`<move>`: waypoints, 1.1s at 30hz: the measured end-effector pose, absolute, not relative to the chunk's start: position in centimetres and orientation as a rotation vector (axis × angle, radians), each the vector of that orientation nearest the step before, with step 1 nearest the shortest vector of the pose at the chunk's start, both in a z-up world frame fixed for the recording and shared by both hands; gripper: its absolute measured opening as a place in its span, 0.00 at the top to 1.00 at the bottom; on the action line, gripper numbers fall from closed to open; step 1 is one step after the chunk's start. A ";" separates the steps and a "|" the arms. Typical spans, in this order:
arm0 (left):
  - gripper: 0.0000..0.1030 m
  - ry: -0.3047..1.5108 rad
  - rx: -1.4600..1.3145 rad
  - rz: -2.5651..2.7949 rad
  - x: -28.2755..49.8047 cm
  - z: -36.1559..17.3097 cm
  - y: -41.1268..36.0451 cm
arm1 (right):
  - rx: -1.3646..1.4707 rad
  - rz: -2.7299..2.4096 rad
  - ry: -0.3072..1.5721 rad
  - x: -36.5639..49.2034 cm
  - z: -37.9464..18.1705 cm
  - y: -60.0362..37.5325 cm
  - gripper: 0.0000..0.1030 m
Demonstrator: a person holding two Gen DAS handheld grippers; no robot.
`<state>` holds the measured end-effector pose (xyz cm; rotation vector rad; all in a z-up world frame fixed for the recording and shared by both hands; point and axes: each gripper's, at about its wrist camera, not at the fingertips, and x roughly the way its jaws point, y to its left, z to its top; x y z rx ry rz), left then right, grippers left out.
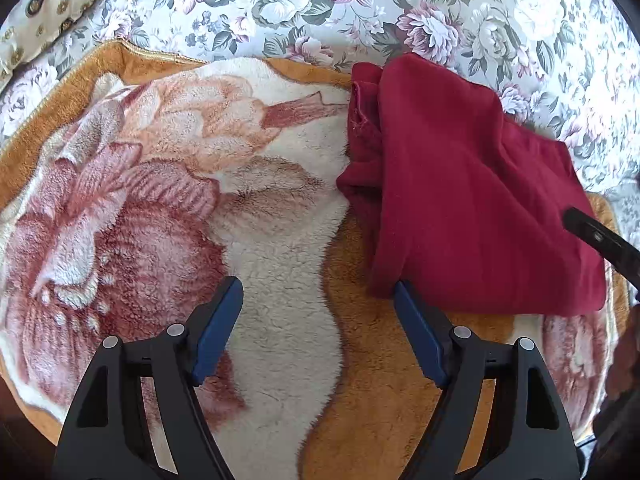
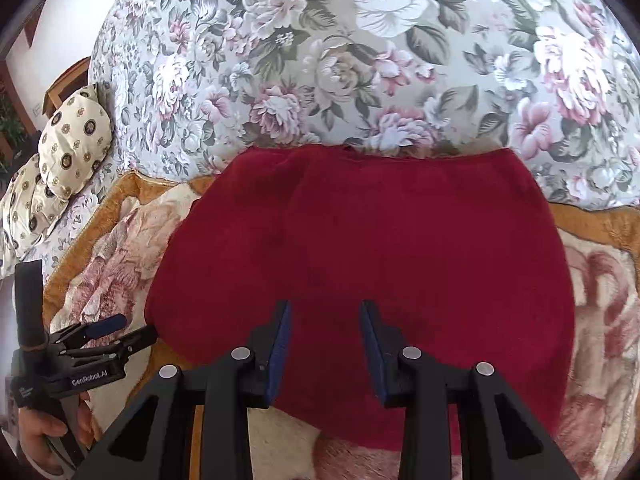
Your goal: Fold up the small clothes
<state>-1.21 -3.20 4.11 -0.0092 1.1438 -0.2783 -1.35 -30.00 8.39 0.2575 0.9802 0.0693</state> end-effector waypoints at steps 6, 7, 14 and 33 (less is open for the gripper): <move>0.23 1.100 -0.036 -0.290 -1.0 5.0 -3.4 | 0.259 0.088 0.955 3.5 8.4 -27.8 0.69; 0.23 1.104 -0.040 -0.289 -0.9 4.9 -3.5 | 0.252 0.092 0.953 4.3 8.4 -27.4 0.69; 0.23 1.149 -0.064 -0.308 0.0 4.0 -3.9 | 0.221 0.067 0.959 8.9 7.4 -26.4 0.69; 0.23 1.166 -0.080 -0.313 0.6 3.8 -4.0 | 0.208 0.053 0.987 10.5 6.2 -27.0 0.69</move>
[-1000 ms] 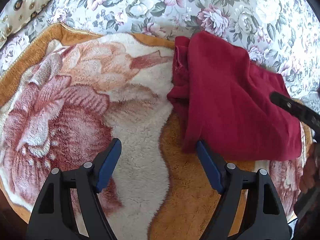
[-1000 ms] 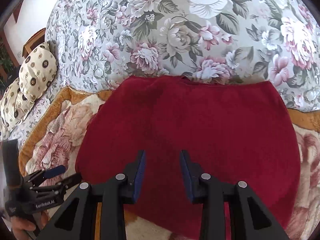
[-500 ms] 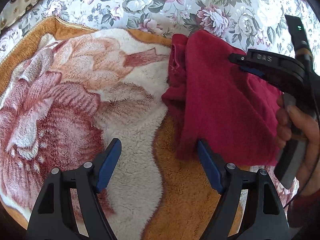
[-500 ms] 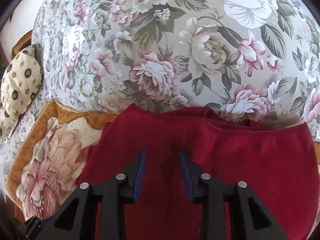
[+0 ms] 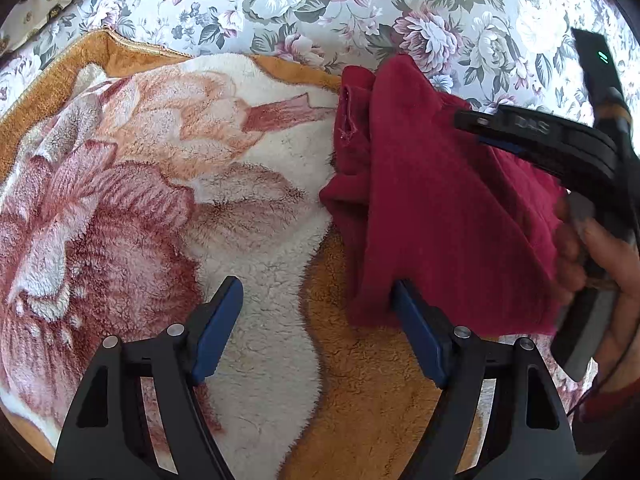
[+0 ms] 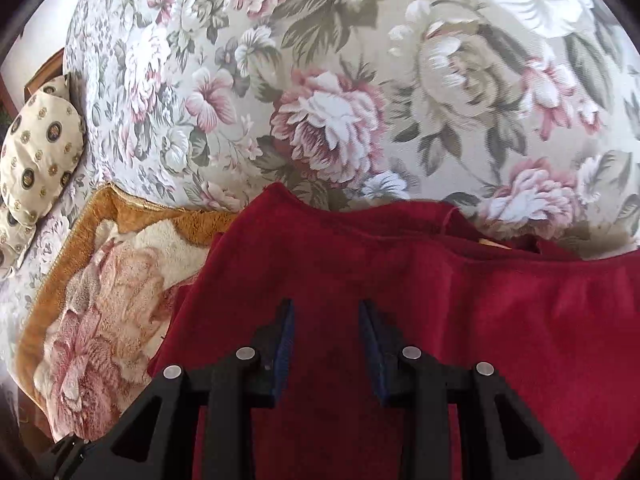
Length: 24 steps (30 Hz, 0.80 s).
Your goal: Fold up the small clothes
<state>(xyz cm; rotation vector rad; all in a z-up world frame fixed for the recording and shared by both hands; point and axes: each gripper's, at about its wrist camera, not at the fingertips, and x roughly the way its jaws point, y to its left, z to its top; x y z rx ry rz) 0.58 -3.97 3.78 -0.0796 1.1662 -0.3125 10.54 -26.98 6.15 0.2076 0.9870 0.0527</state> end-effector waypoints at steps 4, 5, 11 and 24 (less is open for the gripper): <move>0.23 1.169 -0.096 -0.308 0.3 3.7 -4.0 | 0.149 -0.075 1.009 9.0 6.2 -29.1 0.69; 0.23 1.169 -0.100 -0.307 0.3 3.7 -4.0 | 0.152 -0.097 1.026 8.9 5.6 -29.8 0.69; 0.23 1.166 -0.133 -0.320 0.3 3.7 -3.9 | 0.142 -0.104 1.065 8.3 4.5 -30.4 0.69; 0.23 1.166 -0.139 -0.320 0.4 3.5 -4.1 | 0.159 -0.164 1.087 7.6 5.0 -31.5 0.69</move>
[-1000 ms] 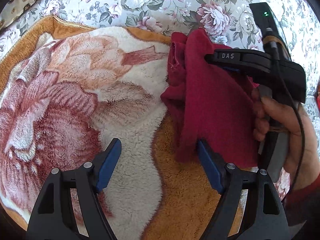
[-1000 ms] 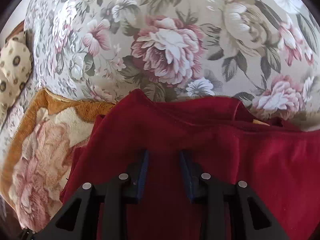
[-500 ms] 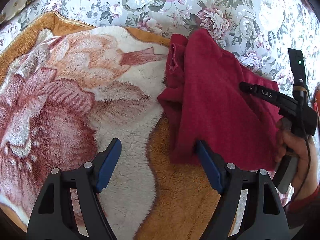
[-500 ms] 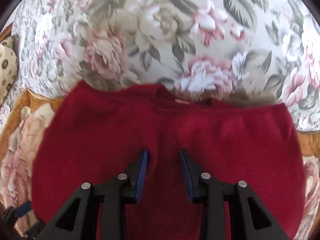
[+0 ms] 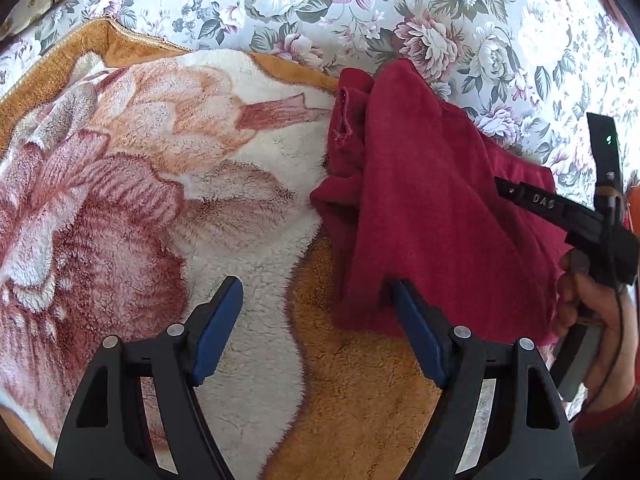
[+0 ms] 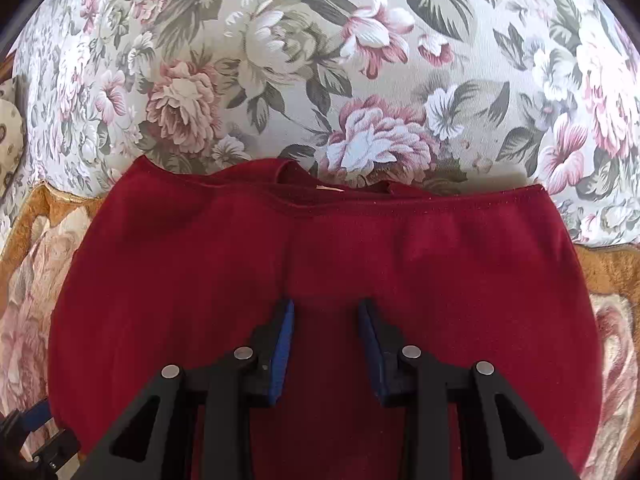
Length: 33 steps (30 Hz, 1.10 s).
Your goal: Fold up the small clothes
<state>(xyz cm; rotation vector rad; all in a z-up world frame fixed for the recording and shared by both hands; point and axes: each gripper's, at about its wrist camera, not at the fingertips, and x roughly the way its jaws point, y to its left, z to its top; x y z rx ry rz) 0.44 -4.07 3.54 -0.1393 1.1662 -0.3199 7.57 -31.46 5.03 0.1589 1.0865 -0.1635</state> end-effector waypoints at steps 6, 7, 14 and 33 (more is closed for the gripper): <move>0.23 1.167 -0.162 -0.334 0.6 3.9 -4.1 | 0.309 0.011 1.047 8.8 8.6 -29.1 0.63; 0.23 1.167 -0.170 -0.339 0.6 4.0 -4.1 | 0.339 0.043 1.045 9.1 8.9 -28.5 0.60; 0.23 1.198 -0.288 -0.411 1.0 3.9 -3.7 | 0.326 0.162 1.109 10.4 8.4 -24.2 0.53; 0.17 1.187 -0.289 -0.446 1.4 3.0 -4.7 | 0.278 0.156 1.271 17.9 3.9 -18.2 0.34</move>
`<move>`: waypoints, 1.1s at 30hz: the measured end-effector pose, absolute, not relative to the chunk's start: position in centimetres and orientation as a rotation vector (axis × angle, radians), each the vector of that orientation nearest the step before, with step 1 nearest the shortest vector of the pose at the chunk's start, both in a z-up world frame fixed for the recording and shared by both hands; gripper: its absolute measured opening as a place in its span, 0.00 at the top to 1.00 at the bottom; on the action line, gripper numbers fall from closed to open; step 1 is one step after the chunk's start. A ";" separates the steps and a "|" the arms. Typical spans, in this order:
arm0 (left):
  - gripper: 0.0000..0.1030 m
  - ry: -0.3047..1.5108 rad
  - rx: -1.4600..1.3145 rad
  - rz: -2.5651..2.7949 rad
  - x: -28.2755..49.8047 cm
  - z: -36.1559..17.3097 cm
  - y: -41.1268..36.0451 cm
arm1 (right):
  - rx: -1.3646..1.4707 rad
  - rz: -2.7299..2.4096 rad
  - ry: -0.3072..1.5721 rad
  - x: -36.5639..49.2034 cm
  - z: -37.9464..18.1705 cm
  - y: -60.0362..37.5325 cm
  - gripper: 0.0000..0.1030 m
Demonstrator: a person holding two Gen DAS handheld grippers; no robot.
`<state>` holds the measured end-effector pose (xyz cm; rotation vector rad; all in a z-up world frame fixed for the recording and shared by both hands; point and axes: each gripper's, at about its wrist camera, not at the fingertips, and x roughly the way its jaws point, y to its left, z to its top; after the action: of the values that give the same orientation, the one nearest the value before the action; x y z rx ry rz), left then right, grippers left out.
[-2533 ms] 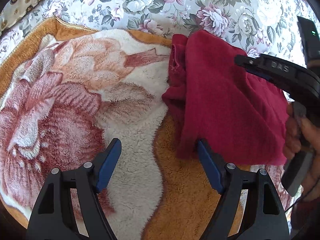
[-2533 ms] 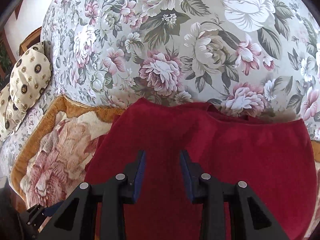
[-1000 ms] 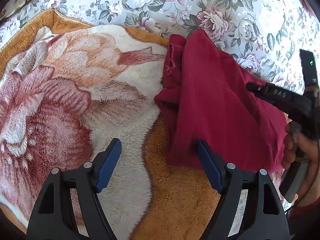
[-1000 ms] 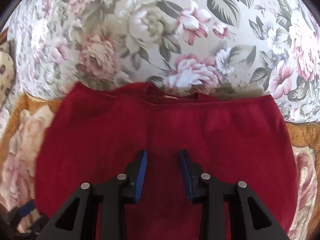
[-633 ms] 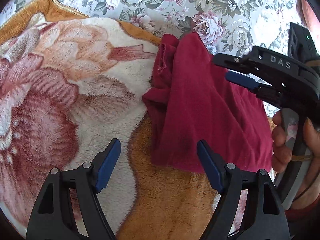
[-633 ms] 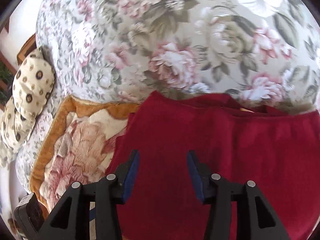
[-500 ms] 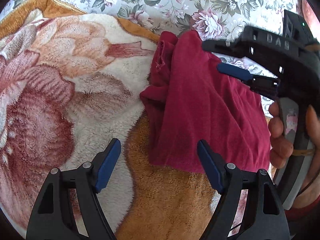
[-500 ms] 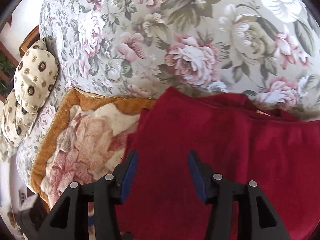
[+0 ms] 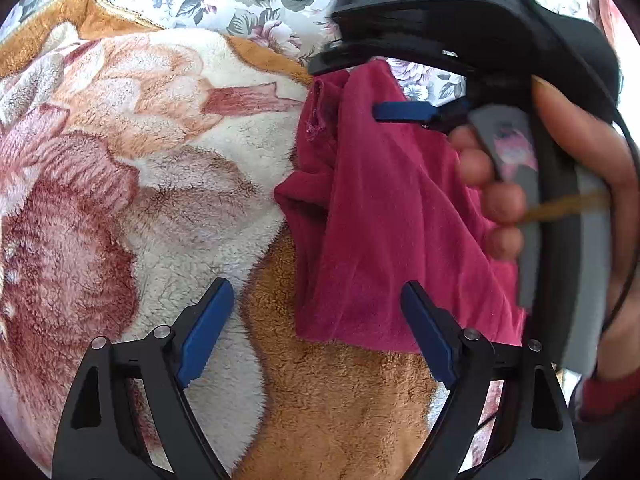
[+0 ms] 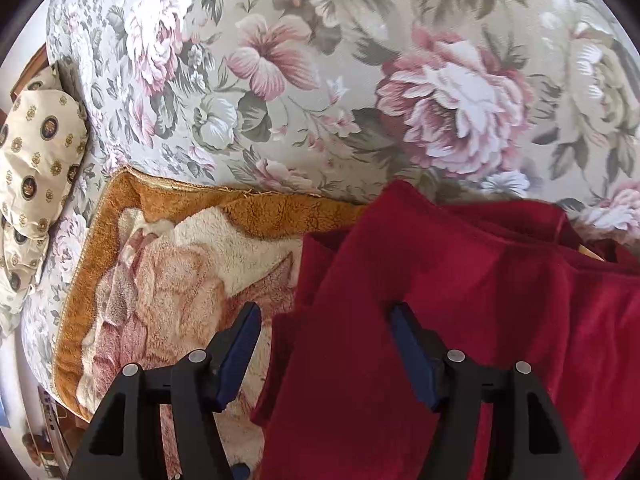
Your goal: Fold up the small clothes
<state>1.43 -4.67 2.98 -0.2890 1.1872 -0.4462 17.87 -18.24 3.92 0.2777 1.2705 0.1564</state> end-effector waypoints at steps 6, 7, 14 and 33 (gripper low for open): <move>0.16 1.195 -0.339 -0.469 1.8 3.0 -3.8 | 0.135 0.097 1.345 20.2 1.6 -16.8 0.33; 0.16 1.194 -0.342 -0.469 1.8 3.0 -3.7 | 0.121 0.093 1.345 20.2 1.2 -16.7 0.32; 0.15 1.178 -0.283 -0.456 1.8 3.2 -4.6 | 0.074 0.140 1.222 17.9 3.1 -17.3 0.76; 0.76 1.062 -0.301 -0.625 2.5 4.8 -7.7 | 0.319 0.271 1.008 12.0 10.4 -26.2 0.82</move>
<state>2.48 -7.73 4.81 -0.3011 1.0616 -0.6246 11.97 -26.25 10.39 0.3186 1.0084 0.2709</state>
